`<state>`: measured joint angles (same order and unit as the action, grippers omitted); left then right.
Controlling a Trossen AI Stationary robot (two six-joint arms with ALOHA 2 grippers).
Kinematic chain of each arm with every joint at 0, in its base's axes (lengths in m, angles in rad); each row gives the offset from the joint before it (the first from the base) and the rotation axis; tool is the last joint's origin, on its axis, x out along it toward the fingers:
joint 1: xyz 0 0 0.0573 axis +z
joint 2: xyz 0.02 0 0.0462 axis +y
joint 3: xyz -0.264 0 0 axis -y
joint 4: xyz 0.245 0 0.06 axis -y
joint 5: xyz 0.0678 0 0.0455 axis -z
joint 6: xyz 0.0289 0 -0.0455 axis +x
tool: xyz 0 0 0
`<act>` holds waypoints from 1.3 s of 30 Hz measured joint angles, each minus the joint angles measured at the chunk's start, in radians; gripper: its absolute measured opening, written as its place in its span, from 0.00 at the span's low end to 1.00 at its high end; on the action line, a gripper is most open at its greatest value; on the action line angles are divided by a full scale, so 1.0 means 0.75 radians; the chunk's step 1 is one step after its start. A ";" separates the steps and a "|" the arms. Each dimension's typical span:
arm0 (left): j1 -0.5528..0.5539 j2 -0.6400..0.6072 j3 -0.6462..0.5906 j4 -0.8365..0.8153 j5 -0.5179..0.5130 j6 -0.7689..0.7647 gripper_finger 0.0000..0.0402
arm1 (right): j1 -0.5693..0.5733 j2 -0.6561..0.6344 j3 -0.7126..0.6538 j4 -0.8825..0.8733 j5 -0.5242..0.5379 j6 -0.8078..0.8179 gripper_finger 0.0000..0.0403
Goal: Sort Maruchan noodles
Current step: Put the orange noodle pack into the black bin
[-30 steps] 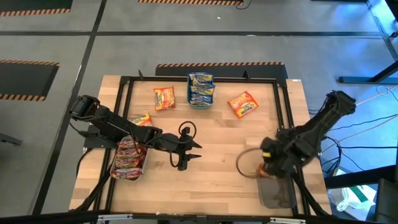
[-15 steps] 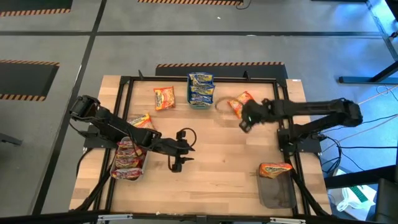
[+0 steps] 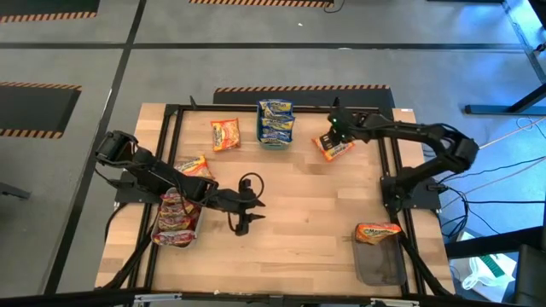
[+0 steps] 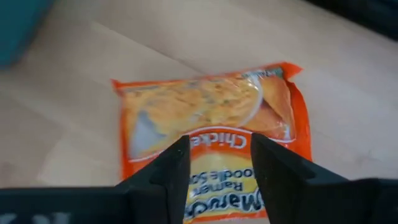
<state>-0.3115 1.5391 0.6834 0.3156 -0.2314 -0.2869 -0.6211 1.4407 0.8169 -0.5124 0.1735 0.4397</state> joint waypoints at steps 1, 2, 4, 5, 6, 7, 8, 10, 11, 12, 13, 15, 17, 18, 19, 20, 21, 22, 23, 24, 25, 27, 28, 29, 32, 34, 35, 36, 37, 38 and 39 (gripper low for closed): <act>0.001 0.000 0.000 0.003 -0.001 0.000 0.45 | -0.012 0.024 0.000 -0.002 0.003 0.000 0.35; 0.002 0.000 0.000 0.005 -0.002 0.000 0.45 | -0.024 0.044 -0.001 -0.004 0.012 0.000 0.33; 0.007 0.000 0.000 0.015 -0.004 0.000 0.45 | -0.032 0.085 -0.001 0.007 0.034 -0.001 0.27; 0.007 0.000 0.000 0.022 -0.004 0.001 0.45 | -0.032 0.104 -0.001 0.007 0.054 0.000 0.24; 0.007 0.000 0.000 0.030 -0.004 0.001 0.45 | -0.032 0.121 -0.001 0.014 0.074 0.000 0.21; 0.007 0.000 0.000 0.036 -0.005 0.003 0.45 | -0.031 0.137 -0.001 0.030 0.083 0.000 0.18; 0.007 0.000 0.000 0.041 -0.005 0.007 0.45 | -0.028 0.151 -0.001 0.045 0.083 0.000 0.16; 0.007 0.000 0.000 0.045 -0.005 0.006 0.45 | -0.027 0.180 -0.001 0.075 0.063 -0.002 0.11; 0.007 0.000 0.000 0.046 -0.004 0.007 0.45 | -0.027 0.188 0.000 0.082 0.043 -0.010 0.10; 0.007 0.000 0.000 0.046 -0.005 0.006 0.45 | -0.025 0.193 0.001 0.088 0.024 -0.029 0.08; 0.007 0.000 0.000 0.047 -0.005 0.006 0.45 | -0.017 0.198 0.003 0.097 0.011 -0.046 0.07; 0.007 0.000 0.000 0.047 -0.005 0.007 0.45 | 0.007 0.199 0.003 0.093 0.010 -0.117 0.06; 0.007 0.000 0.000 0.047 -0.005 0.007 0.45 | 0.054 0.200 0.003 0.093 0.004 -0.192 0.05; 0.007 0.000 0.000 0.048 -0.004 0.009 0.45 | 0.083 0.200 0.003 0.092 -0.003 -0.223 0.05; 0.007 0.000 0.000 0.049 -0.005 0.011 0.45 | 0.114 0.200 0.002 0.091 -0.012 -0.259 0.05; 0.007 -0.001 0.000 0.050 -0.005 0.011 0.45 | 0.150 0.200 0.002 0.091 -0.024 -0.296 0.05; 0.007 -0.001 0.000 0.050 -0.005 0.012 0.45 | 0.190 0.200 0.002 0.091 -0.037 -0.323 0.05; 0.007 -0.001 0.000 0.050 -0.005 0.012 0.45 | 0.228 0.200 0.002 0.094 -0.055 -0.343 0.05; 0.007 -0.001 0.000 0.050 -0.005 0.012 0.45 | 0.270 0.200 0.002 0.099 -0.071 -0.354 0.05; 0.007 -0.001 0.000 0.050 -0.005 0.012 0.45 | 0.312 0.200 0.002 0.104 -0.089 -0.358 0.05; 0.007 -0.001 0.000 0.050 -0.005 0.012 0.45 | 0.355 0.200 0.002 0.112 -0.101 -0.366 0.05; 0.007 -0.001 0.000 0.050 -0.005 0.012 0.45 | 0.448 0.200 0.001 0.147 -0.126 -0.382 0.05; 0.007 -0.001 0.000 0.050 -0.006 0.013 0.45 | 0.499 0.202 0.000 0.174 -0.140 -0.384 0.05; 0.007 -0.001 0.000 0.050 -0.009 0.013 0.45 | 0.553 0.202 -0.001 0.208 -0.154 -0.384 0.05; 0.006 -0.001 0.000 0.051 -0.042 0.013 0.45 | 0.716 0.203 -0.002 0.337 -0.195 -0.377 0.05; 0.007 -0.001 0.000 0.051 -0.050 0.012 0.45 | 0.820 0.213 -0.002 0.440 -0.204 -0.377 0.05; 0.007 -0.001 0.000 0.051 -0.050 0.012 0.45 | 0.868 0.215 -0.002 0.478 -0.202 -0.377 0.05; 0.007 -0.001 0.000 0.051 -0.050 0.013 0.45 | 0.909 0.215 -0.002 0.509 -0.197 -0.373 0.05; 0.007 0.000 0.000 0.052 -0.050 0.013 0.45 | 0.946 0.215 -0.002 0.546 -0.188 -0.335 0.05; 0.006 0.006 0.000 0.063 -0.051 0.013 0.45 | 0.978 0.213 -0.001 0.574 -0.183 -0.278 0.05; 0.007 0.016 0.000 0.082 -0.050 0.013 0.45 | 1.002 0.201 -0.001 0.591 -0.175 -0.207 0.05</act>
<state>-0.3064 1.5508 0.6834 0.3772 -0.2691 -0.2775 0.1302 1.5916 0.8165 -0.0695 0.0422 0.2844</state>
